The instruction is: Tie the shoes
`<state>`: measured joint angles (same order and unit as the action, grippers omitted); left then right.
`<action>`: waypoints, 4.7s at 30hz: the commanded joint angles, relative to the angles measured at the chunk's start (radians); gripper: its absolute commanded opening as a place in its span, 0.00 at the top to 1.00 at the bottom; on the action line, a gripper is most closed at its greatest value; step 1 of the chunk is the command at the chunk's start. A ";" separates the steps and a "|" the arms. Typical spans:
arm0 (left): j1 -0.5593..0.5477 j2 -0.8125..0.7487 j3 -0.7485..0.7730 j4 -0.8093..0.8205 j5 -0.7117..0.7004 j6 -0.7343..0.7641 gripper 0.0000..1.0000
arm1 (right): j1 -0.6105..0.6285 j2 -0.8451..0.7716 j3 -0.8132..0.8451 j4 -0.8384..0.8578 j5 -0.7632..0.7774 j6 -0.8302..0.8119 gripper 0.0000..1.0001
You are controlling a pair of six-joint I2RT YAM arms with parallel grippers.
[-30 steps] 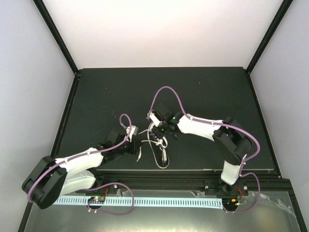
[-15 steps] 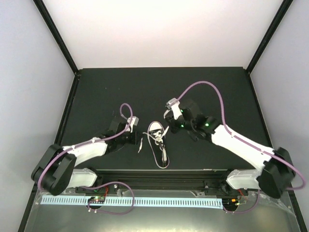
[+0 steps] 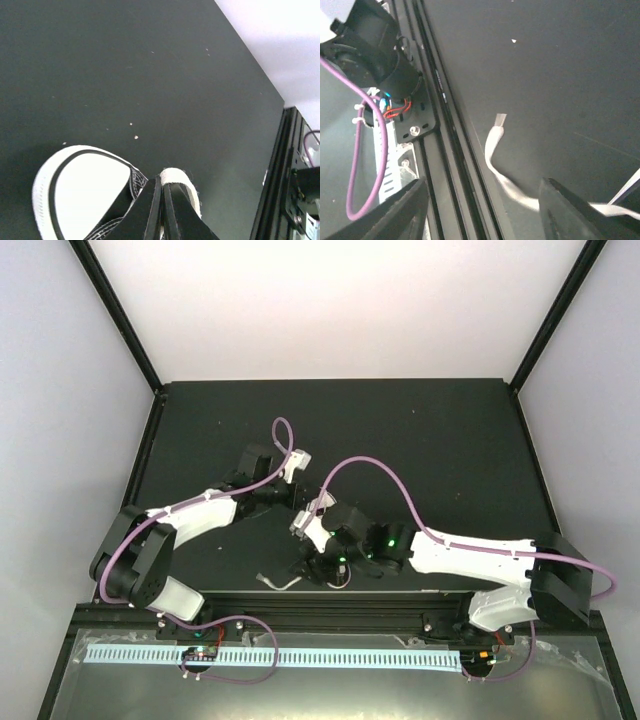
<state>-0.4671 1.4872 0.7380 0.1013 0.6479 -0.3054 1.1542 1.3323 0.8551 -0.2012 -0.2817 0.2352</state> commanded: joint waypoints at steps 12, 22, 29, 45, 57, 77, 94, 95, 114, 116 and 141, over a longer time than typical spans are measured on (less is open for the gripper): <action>-0.054 -0.066 0.021 -0.002 0.167 0.123 0.98 | -0.428 -0.122 -0.095 0.112 -0.185 0.106 0.24; -0.067 -0.071 0.011 0.017 0.167 0.111 0.98 | -0.473 0.004 -0.049 0.159 -0.265 0.094 0.46; -0.073 -0.076 0.001 0.029 0.164 0.105 0.98 | -0.473 0.024 -0.059 0.168 -0.232 0.095 0.61; -0.132 -0.262 -0.257 0.193 -0.088 -0.043 0.39 | -0.474 -0.081 -0.136 0.197 -0.025 0.159 0.98; -0.281 -0.227 -0.311 0.118 -0.278 0.023 0.49 | -0.473 -0.076 -0.154 0.211 -0.046 0.187 0.98; -0.326 -0.199 -0.290 0.016 -0.420 0.037 0.94 | -0.474 -0.163 -0.177 0.154 0.118 0.215 0.98; -0.325 -0.342 -0.370 -0.135 -0.455 -0.176 0.98 | -0.570 -0.352 -0.364 0.025 0.347 0.361 0.98; -0.325 -0.339 -0.374 -0.131 -0.437 -0.187 0.98 | -0.574 -0.358 -0.377 0.017 0.358 0.372 0.98; -0.324 -0.368 -0.395 0.087 -0.358 -0.182 0.98 | -0.610 -0.416 -0.493 -0.009 0.395 0.465 0.98; -0.324 -0.378 -0.385 0.119 -0.358 -0.176 0.98 | -0.610 -0.417 -0.482 -0.018 0.400 0.457 0.98; -0.325 -0.379 -0.364 0.197 -0.347 -0.147 0.98 | -0.409 0.286 0.221 0.081 -0.253 0.232 0.90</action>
<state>-0.7872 1.1461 0.3401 0.2676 0.2939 -0.4709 0.6376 1.5940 0.9901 -0.1242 -0.2398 0.5533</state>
